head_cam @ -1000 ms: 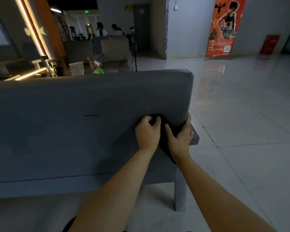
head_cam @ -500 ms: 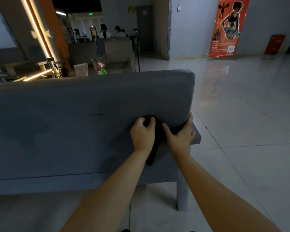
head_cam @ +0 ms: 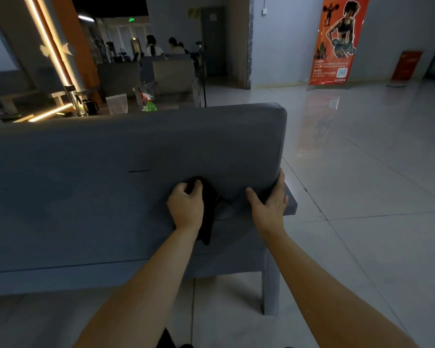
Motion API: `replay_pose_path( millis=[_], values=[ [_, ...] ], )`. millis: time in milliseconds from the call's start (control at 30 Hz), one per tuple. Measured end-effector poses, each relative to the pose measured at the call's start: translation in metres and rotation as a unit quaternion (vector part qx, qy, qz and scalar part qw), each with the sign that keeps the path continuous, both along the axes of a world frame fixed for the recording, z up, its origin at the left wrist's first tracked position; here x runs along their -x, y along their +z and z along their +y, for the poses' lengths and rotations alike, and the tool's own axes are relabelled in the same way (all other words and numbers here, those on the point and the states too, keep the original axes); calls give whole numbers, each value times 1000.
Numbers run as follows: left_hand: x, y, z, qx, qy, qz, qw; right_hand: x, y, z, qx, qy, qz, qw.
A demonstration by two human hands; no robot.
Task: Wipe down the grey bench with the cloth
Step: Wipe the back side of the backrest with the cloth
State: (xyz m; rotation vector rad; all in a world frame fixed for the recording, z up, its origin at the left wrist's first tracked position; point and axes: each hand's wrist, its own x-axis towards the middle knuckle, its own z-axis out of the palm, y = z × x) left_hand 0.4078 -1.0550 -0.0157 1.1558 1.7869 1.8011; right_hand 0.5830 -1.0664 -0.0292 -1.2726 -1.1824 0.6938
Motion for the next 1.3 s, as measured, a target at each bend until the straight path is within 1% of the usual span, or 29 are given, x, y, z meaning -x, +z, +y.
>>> replay_pose_path(
  millis=[167,300,367,433,600,700,800,833,900,1033,1133,1233,1300],
  values=[
    [-18,8,-12,-17,-21,38,999,0,3,0,9,0,-1,1000],
    [-70,22,-9,-20,-99,101,990,0,4,-2,-13,-4,-5,1000],
    [-83,25,-3,-19,-104,96,990,0,1,-1,-21,-5,-7,1000],
    [-78,23,2,-13,-95,71,993,0,0,-1,-15,-5,-8,1000],
    [-30,3,4,13,-51,-2,999,-2,-4,-2,4,3,-2,1000],
    [-6,-7,2,24,-13,-7,1000,-6,-6,-5,31,12,-4,999],
    [-7,-8,-4,22,2,-17,1000,-5,-2,-7,45,11,4,999],
    [-10,-8,-7,15,4,-18,1000,-3,1,-7,52,12,6,999],
    [-18,-8,-13,1,-8,6,1000,-1,3,-9,58,14,6,998],
    [-55,11,-14,-16,-84,80,993,5,6,-14,12,-4,-34,999],
    [-62,18,-5,-24,-84,71,994,13,7,-15,3,-24,-41,999],
    [-37,15,3,-29,-60,39,997,13,6,-7,3,-28,-18,999],
    [-23,14,4,-29,-41,41,998,14,6,-3,11,-29,-8,999]
  ],
)
